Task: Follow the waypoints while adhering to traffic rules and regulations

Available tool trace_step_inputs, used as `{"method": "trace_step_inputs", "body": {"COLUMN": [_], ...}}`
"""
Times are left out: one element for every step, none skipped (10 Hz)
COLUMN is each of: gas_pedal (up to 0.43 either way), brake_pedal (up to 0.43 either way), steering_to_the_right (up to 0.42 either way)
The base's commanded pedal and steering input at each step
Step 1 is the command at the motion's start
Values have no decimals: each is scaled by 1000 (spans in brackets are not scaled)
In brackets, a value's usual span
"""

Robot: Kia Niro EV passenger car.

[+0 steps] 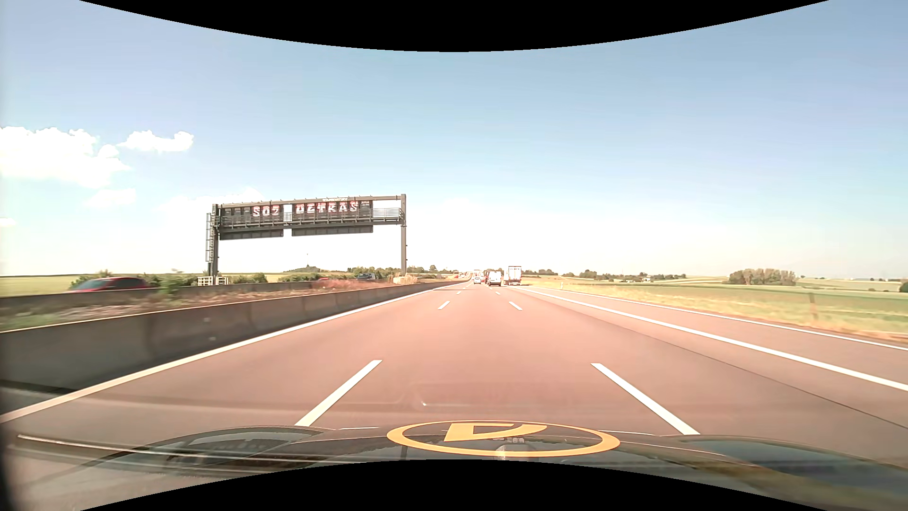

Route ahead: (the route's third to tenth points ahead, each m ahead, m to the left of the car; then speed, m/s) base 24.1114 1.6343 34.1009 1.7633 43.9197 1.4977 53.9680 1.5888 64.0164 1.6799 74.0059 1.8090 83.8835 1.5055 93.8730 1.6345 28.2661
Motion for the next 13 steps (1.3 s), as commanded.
{"method": "trace_step_inputs", "body": {"gas_pedal": [287,299,311,311,311,311,311,311,311,311,311,311,311], "brake_pedal": [0,0,0,0,0,0,0,0,0,0,0,0,0], "steering_to_the_right": [0,0,-1,-2,-2,-2,-2,-2,-2,-2,-2,-2,-2]}}
